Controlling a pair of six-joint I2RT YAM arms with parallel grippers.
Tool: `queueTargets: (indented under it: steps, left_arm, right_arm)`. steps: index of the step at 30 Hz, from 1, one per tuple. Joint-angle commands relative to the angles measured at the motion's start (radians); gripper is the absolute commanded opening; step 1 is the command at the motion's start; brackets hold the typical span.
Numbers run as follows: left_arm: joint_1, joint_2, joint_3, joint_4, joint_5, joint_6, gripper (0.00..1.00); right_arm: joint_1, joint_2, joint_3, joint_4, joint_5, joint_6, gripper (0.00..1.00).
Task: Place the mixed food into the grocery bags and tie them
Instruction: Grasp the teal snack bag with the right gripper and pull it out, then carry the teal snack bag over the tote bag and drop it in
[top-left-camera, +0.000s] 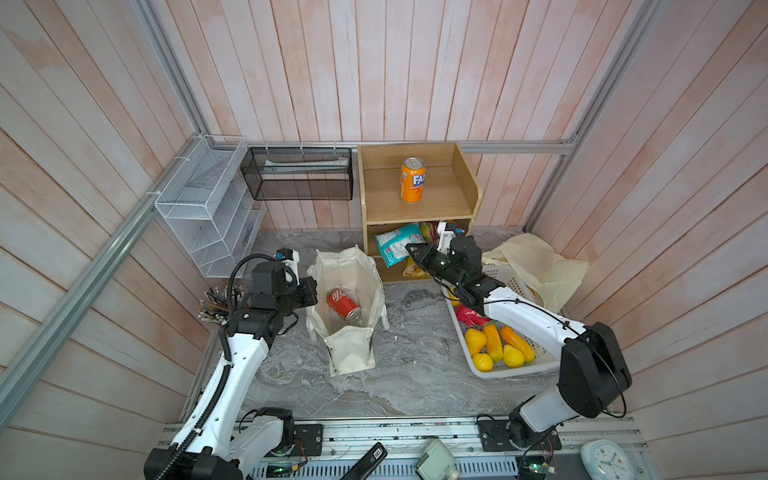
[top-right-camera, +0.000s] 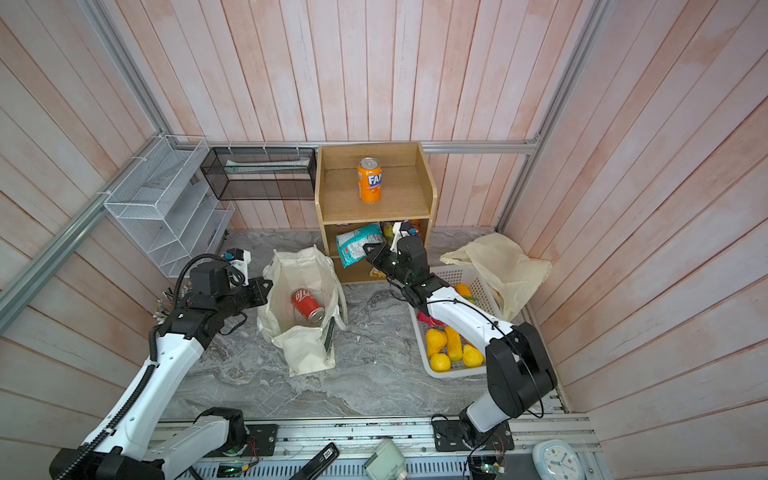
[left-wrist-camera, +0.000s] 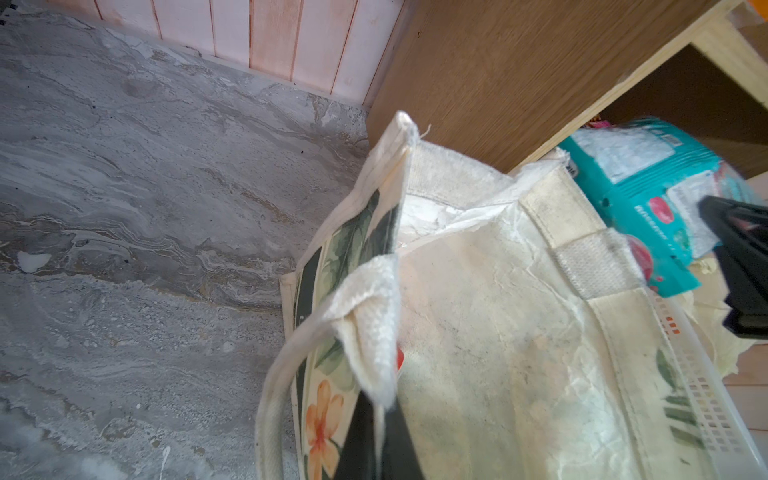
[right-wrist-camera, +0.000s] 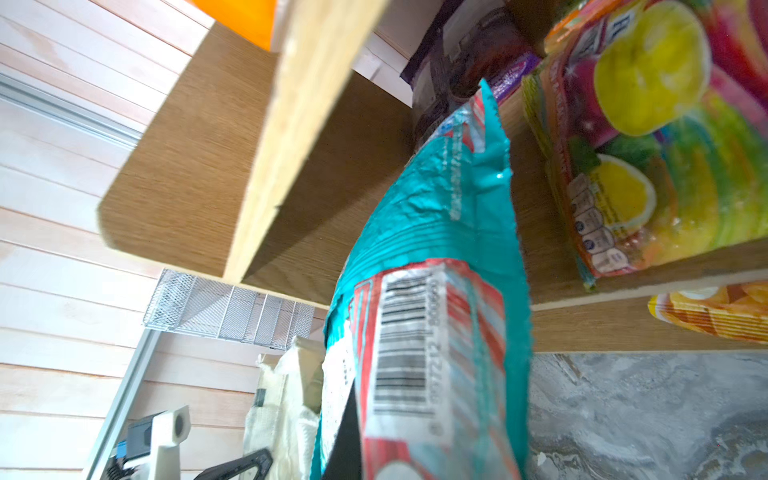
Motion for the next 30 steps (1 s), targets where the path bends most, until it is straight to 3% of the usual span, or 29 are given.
queueTargets:
  steps: [1, 7, 14, 30]
  left_arm:
    - [0.005, 0.004, 0.036, 0.005, -0.021, 0.022, 0.0]
    - [0.005, 0.007, 0.039, 0.0, -0.027, 0.026, 0.0]
    - [0.005, 0.011, 0.042, -0.01, -0.032, 0.038, 0.0]
    - [0.005, 0.038, 0.056, 0.003, -0.031, 0.05, 0.0]
  right_arm:
    - [0.007, -0.066, -0.035, 0.055, -0.005, -0.01, 0.0]
    - [0.034, -0.217, -0.102, 0.005, 0.02, -0.036, 0.0]
    - [0.105, -0.3, -0.021, -0.154, 0.009, -0.201, 0.0]
    - [0.135, -0.042, 0.371, -0.558, -0.351, -0.855, 0.0]
